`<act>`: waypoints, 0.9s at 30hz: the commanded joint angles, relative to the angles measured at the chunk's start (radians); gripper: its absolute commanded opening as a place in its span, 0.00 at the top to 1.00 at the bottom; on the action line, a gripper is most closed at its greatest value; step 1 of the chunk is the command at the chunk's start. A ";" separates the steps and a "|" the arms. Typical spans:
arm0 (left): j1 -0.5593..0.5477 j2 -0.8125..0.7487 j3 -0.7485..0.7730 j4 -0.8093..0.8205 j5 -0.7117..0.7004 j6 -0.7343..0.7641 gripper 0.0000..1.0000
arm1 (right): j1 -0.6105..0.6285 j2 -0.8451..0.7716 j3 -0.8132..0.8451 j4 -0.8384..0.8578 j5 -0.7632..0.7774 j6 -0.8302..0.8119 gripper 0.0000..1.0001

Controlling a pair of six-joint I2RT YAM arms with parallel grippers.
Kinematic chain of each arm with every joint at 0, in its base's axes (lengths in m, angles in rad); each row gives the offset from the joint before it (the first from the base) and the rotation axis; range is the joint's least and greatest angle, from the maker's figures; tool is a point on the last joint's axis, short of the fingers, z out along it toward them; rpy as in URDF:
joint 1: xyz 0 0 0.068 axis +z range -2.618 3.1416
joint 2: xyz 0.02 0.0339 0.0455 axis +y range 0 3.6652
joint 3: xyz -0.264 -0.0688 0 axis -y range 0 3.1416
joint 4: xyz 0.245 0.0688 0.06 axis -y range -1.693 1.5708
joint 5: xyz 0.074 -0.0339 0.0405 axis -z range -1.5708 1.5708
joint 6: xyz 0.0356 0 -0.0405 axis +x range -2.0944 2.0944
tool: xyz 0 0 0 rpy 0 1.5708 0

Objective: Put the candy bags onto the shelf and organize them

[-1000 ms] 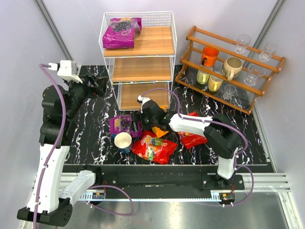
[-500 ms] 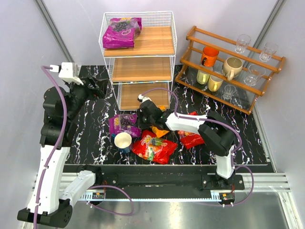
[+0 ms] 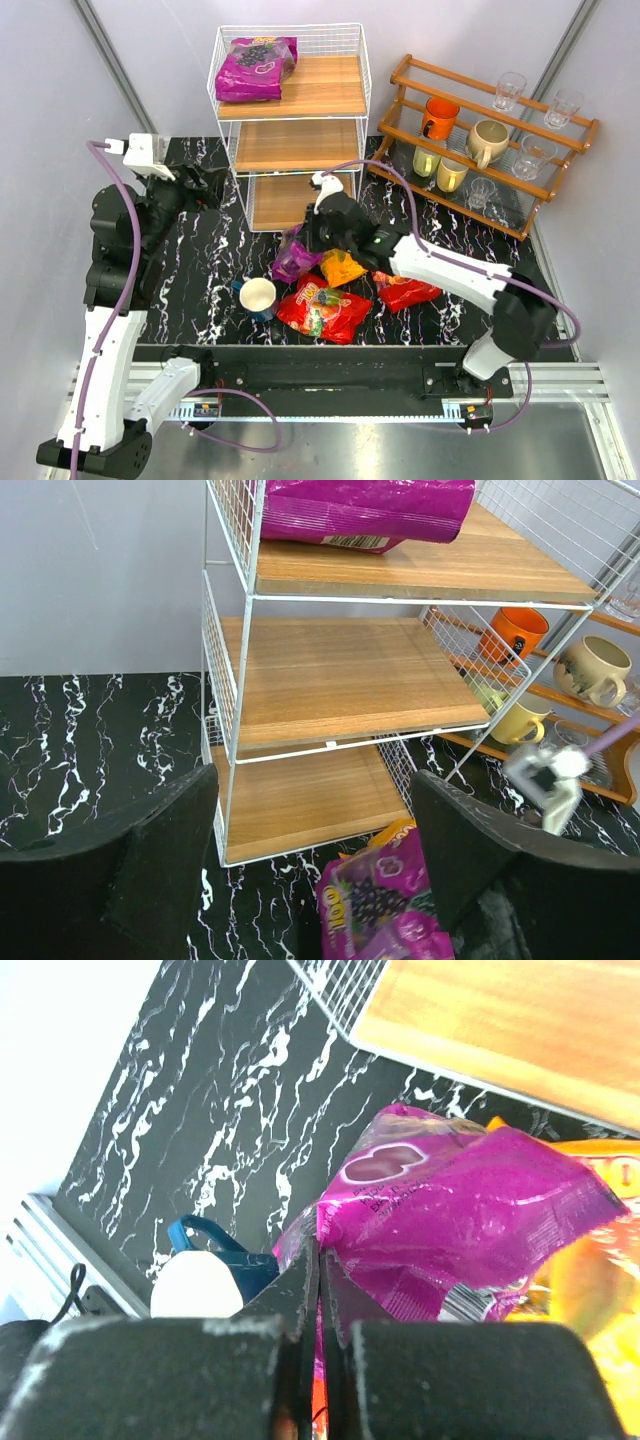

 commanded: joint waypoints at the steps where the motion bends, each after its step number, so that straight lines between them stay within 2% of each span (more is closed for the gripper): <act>1: 0.006 -0.016 -0.003 0.035 -0.014 0.004 0.20 | 0.002 -0.165 0.032 0.000 0.182 -0.020 1.00; 5: 0.006 -0.014 -0.008 0.043 -0.004 -0.002 0.20 | 0.002 -0.296 -0.072 -0.048 0.295 0.012 1.00; 8: 0.006 -0.011 -0.016 0.052 0.010 -0.011 0.20 | 0.002 -0.411 -0.179 -0.111 0.376 0.079 1.00; 12: 0.006 -0.005 -0.034 0.070 0.030 -0.029 0.21 | 0.002 -0.534 -0.339 -0.189 0.404 0.226 1.00; 18: 0.006 0.007 -0.042 0.084 0.055 -0.046 0.22 | 0.042 -0.620 -0.523 -0.232 0.291 0.353 1.00; 21: 0.006 0.010 -0.049 0.092 0.064 -0.055 0.22 | 0.054 -0.637 -0.543 -0.205 0.168 0.319 1.00; 22: 0.006 0.013 -0.052 0.095 0.070 -0.063 0.23 | 0.057 -0.637 -0.546 -0.186 0.069 0.299 1.00; 23: 0.006 0.013 -0.054 0.098 0.082 -0.068 0.23 | 0.059 -0.641 -0.548 -0.145 0.010 0.258 0.91; 24: 0.006 0.016 -0.055 0.101 0.087 -0.072 0.23 | 0.059 -0.644 -0.546 -0.126 -0.118 0.235 0.85; 27: 0.006 0.020 -0.062 0.104 0.102 -0.085 0.23 | 0.059 -0.652 -0.517 -0.111 -0.295 0.130 0.59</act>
